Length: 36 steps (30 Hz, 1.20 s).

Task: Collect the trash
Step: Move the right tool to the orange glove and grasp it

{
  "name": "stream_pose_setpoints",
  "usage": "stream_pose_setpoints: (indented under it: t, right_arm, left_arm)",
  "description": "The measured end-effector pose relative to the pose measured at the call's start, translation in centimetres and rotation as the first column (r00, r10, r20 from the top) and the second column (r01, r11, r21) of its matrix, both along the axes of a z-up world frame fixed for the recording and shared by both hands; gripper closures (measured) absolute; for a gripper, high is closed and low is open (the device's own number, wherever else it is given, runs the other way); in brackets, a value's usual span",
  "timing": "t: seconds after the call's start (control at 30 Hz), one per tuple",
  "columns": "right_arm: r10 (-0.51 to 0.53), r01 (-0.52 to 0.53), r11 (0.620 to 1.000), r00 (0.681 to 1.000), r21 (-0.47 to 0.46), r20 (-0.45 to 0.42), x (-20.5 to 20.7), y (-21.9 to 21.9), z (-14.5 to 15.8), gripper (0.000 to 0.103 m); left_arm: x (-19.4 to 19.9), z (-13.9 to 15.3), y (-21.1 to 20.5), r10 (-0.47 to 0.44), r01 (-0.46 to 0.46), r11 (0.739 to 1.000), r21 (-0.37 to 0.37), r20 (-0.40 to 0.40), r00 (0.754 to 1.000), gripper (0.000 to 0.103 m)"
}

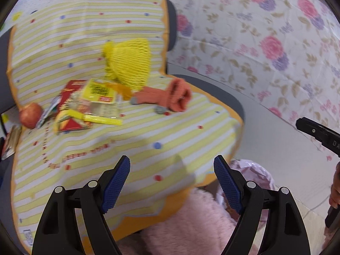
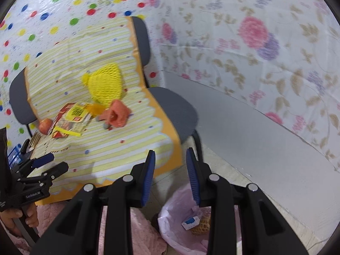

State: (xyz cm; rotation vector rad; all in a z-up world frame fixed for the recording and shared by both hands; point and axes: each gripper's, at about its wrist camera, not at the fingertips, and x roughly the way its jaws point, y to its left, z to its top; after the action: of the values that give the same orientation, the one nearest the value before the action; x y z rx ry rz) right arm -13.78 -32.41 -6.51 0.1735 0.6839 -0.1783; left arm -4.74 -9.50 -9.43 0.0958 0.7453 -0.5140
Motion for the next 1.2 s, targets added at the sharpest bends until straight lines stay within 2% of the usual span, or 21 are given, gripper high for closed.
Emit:
stream_pose_setpoints:
  t: [0.17, 0.3, 0.37, 0.6, 0.67, 0.77, 0.93, 1.07, 1.2]
  right_arm:
    - [0.096, -0.096, 0.995, 0.995, -0.022, 0.003, 3.8, 2.6, 0.3, 0.073]
    - [0.154, -0.154, 0.988, 0.988, -0.03, 0.002, 6.7, 4.2, 0.3, 0.073]
    - [0.171, -0.171, 0.985, 0.985, -0.035, 0.0, 7.9, 4.7, 0.1, 0.066]
    - [0.221, -0.221, 0.975, 0.975, -0.029, -0.007, 13.2, 6.0, -1.0, 0.06]
    - [0.222, -0.223, 0.974, 0.975, -0.029, -0.011, 14.5, 6.0, -1.4, 0.05]
    - [0.224, -0.225, 0.974, 0.974, -0.02, -0.025, 16.8, 5.9, -2.1, 0.045]
    - [0.218, -0.218, 0.976, 0.975, 0.005, -0.049, 20.3, 5.9, -3.6, 0.037]
    - [0.207, -0.206, 0.978, 0.976, 0.027, -0.069, 22.7, 5.9, -4.8, 0.037]
    - [0.184, -0.181, 0.982, 0.98, 0.048, -0.075, 24.2, 5.8, -5.7, 0.037]
  left_arm:
    - [2.3, 0.4, 4.0, 0.141, -0.141, 0.99, 0.013, -0.005, 0.99, 0.022]
    - [4.3, 0.6, 6.8, 0.238, -0.238, 0.971, 0.035, 0.003, 0.971, 0.021]
    - [5.4, 0.7, 7.8, 0.265, -0.265, 0.963, 0.047, 0.009, 0.964, 0.015]
    - [8.2, 0.9, 8.6, 0.291, -0.291, 0.956, 0.038, 0.006, 0.957, 0.015]
    - [9.5, 0.6, 8.2, 0.295, -0.294, 0.954, 0.064, -0.004, 0.956, 0.015]
    - [11.3, 0.3, 7.7, 0.306, -0.305, 0.945, 0.113, 0.014, 0.952, 0.015]
    - [14.4, -0.7, 7.6, 0.327, -0.322, 0.941, 0.106, -0.031, 0.944, 0.015]
    - [15.8, -1.8, 8.2, 0.351, -0.344, 0.935, 0.082, -0.081, 0.933, 0.016]
    - [15.9, -2.1, 8.3, 0.35, -0.343, 0.935, 0.089, -0.079, 0.933, 0.016]
